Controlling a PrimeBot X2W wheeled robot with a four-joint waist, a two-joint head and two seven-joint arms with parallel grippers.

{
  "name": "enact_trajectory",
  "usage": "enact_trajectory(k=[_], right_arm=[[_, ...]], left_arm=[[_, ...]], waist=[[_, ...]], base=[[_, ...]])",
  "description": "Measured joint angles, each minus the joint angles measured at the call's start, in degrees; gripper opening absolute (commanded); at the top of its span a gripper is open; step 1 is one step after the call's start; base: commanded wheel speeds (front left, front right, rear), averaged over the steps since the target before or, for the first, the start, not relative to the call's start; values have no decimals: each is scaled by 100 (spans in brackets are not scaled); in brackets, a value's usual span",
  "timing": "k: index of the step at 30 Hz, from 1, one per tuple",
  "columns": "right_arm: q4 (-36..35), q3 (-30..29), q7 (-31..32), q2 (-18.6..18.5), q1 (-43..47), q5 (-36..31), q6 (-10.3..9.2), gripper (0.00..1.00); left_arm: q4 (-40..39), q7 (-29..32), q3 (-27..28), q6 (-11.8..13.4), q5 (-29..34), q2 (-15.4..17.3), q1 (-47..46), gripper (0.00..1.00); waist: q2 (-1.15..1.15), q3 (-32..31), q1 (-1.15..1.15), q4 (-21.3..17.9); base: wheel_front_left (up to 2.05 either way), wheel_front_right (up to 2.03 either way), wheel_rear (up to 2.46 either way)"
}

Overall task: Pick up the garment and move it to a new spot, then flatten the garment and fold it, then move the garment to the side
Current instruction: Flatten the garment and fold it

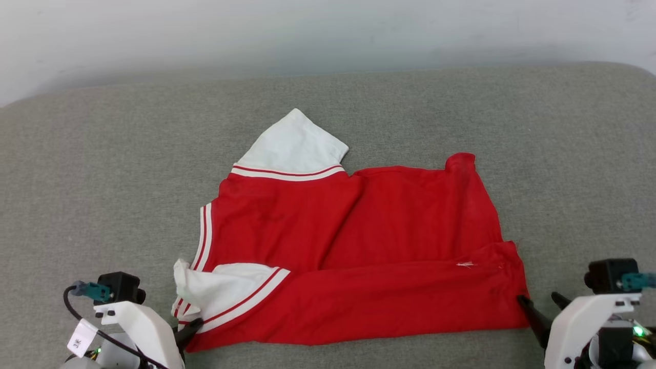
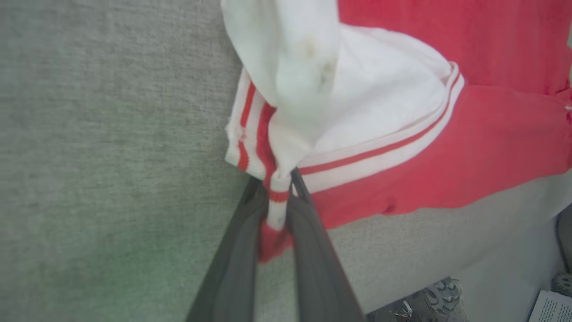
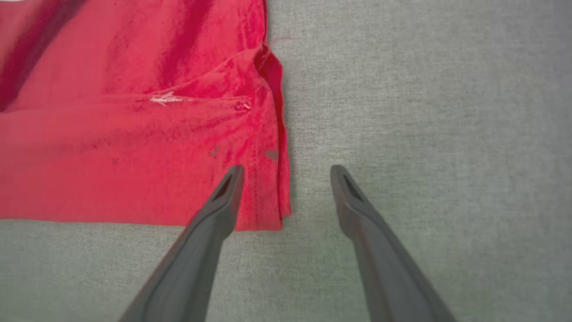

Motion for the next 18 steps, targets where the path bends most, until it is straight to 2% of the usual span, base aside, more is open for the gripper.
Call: enact_trajectory(k=[5, 6, 10, 11, 12, 13, 18], right_arm=[[80, 229, 468, -103, -247, 34, 1, 100], [467, 387, 673, -104, -450, 69, 1, 100], [790, 481, 937, -100, -554, 211, -1, 100], [839, 481, 999, -99, -582, 261, -2, 43], [868, 477, 1007, -103, -589, 301, -2, 7], [889, 470, 1007, -107, -621, 321, -2, 0], [944, 487, 924, -109, -673, 458, 0, 0]], left_arm=[[-338, -201, 3, 80, 221, 74, 32, 0], [-567, -234, -38, 130, 328, 75, 12, 0], [-686, -260, -78, 151, 377, 46, -30, 0], [-698, -268, -83, 152, 390, 41, -30, 0], [-699, -283, -89, 152, 396, 40, -30, 0], [-698, -294, -91, 151, 398, 34, -30, 0], [-666, -447, -93, 153, 457, -27, -7, 0]], waist=[[0, 31, 0, 103], [0, 136, 0, 206], [0, 238, 0, 311], [0, 255, 0, 330], [0, 266, 0, 346], [0, 271, 0, 358], [0, 159, 0, 352]], base=[[0, 0, 0], [0, 0, 0], [0, 0, 0], [0, 0, 0], [0, 0, 0], [0, 0, 0], [0, 0, 0]])
